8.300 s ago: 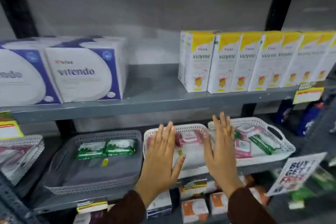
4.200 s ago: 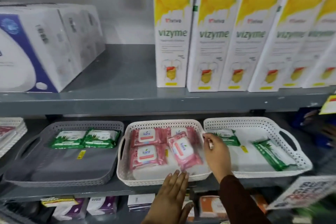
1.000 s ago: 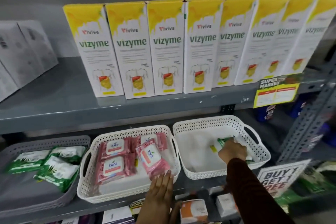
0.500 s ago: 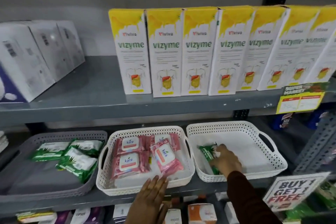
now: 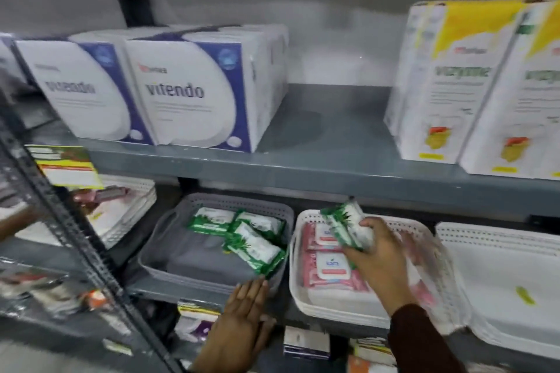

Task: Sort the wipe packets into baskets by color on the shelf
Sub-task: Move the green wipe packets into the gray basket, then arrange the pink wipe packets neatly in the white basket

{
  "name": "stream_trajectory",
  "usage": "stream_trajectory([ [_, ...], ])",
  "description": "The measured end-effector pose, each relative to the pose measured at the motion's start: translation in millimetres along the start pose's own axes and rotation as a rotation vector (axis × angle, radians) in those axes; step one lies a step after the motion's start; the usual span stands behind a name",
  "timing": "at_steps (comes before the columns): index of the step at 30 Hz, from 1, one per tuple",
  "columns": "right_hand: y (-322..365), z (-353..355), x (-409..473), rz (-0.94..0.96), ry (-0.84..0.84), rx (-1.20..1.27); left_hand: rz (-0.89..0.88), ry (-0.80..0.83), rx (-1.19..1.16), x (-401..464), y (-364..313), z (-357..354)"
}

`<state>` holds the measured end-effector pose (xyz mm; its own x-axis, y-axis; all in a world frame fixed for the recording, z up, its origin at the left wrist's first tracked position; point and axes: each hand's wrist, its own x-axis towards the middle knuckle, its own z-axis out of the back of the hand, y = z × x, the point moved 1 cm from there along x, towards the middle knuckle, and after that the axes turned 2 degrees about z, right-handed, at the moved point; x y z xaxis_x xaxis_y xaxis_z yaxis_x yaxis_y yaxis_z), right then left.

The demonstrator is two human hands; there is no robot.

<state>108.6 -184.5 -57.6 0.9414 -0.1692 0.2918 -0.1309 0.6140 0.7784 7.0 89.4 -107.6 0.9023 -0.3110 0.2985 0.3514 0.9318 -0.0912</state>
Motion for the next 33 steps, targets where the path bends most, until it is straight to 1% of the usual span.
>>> stream_trajectory([
  [3, 40, -71, -4, 0.174, 0.143, -0.041, 0.035, 0.045, 0.066, -9, 42, 8],
  [7, 83, -149, -8, 0.312, 0.349, -0.119, 0.078, 0.063, 0.070, -20, 84, 13],
  [10, 100, -191, -9, 0.385, 0.413, -0.189, 0.097, 0.008, 0.066, -27, 110, 17],
  [13, 115, -231, -6, 0.457, 0.453, -0.256, 0.112, 0.006, 0.042, -33, 134, 18],
  [17, 130, -272, -1, 0.489, 0.498, -0.350, 0.110, -0.018, -0.010, -36, 141, 14],
  [20, 134, -287, -3, 0.488, 0.646, -0.456, 0.125, -0.034, -0.057, -38, 141, 13],
  [22, 136, -282, -5, 0.493, 0.687, -0.499, 0.154, -0.035, -0.072, -41, 140, 12],
  [23, 135, -275, -6, 0.488, 0.690, -0.492, 0.180, -0.036, -0.081, -41, 139, 11],
  [25, 128, -253, -11, 0.447, 0.643, -0.398, 0.255, -0.020, -0.123, -37, 135, 11],
  [27, 114, -217, -16, 0.385, 0.525, -0.236, 0.297, 0.009, -0.194, -24, 125, 12],
  [29, 91, -176, -20, 0.330, 0.375, -0.132, 0.289, -0.004, -0.286, -9, 108, 14],
  [31, 60, -133, -22, 0.198, 0.227, 0.012, 0.279, -0.038, -0.457, 9, 78, 17],
  [33, 29, -92, -25, 0.033, 0.128, 0.123, 0.262, -0.053, -0.650, 26, 42, 19],
])
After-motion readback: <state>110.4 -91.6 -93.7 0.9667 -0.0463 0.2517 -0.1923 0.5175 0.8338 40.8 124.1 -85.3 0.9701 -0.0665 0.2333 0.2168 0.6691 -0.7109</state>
